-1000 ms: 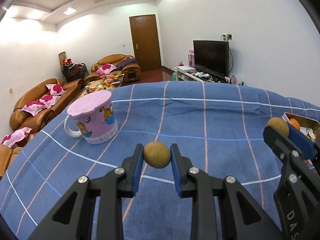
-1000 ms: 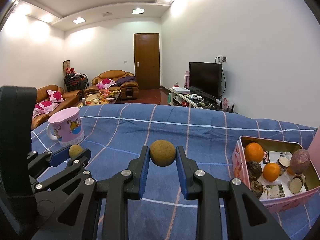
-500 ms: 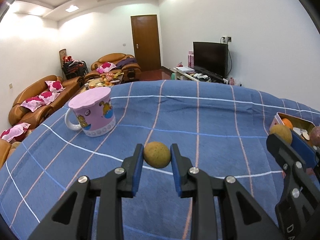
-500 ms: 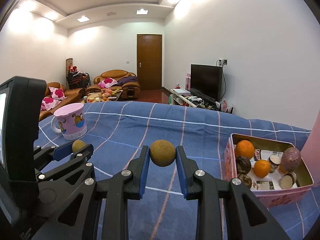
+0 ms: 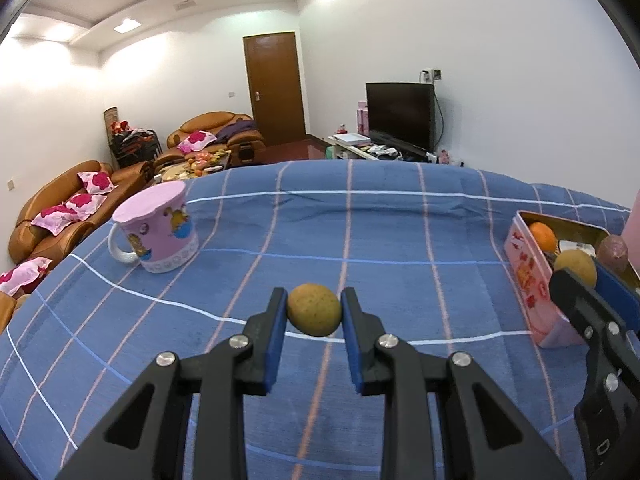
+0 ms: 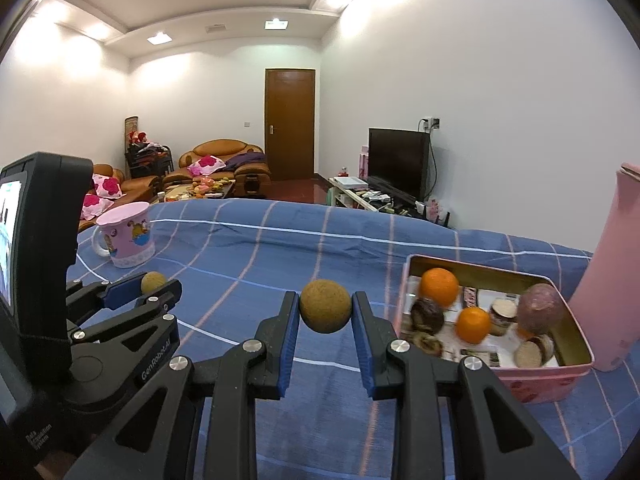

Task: Organize fruits
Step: 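Carry both yellow-brown fruits over the pink tin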

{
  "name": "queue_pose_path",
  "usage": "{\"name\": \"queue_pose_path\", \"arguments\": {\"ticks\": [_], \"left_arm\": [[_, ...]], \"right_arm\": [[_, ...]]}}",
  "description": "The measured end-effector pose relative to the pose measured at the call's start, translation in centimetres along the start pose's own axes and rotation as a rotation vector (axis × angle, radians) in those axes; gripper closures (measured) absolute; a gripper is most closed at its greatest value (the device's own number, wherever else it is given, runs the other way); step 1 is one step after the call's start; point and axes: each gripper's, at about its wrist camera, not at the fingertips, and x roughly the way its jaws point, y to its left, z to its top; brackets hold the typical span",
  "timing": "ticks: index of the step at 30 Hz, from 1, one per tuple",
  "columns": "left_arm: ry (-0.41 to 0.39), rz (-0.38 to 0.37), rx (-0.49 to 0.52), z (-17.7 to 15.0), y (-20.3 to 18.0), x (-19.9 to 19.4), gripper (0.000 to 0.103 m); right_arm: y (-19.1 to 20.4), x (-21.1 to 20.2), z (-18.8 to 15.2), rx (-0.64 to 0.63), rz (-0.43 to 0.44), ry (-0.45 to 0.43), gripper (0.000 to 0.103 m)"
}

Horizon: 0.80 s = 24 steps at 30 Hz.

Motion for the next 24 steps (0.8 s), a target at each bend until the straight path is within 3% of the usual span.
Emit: {"name": "queue_pose_path", "arguments": {"ticks": [24], "left_arm": [[-0.023,-0.101,0.037,0.6,-7.6,-1.1,0.074]], "right_arm": [[-6.0,-1.8,-0.1,0.005,-0.073,-0.039,0.075]]}}
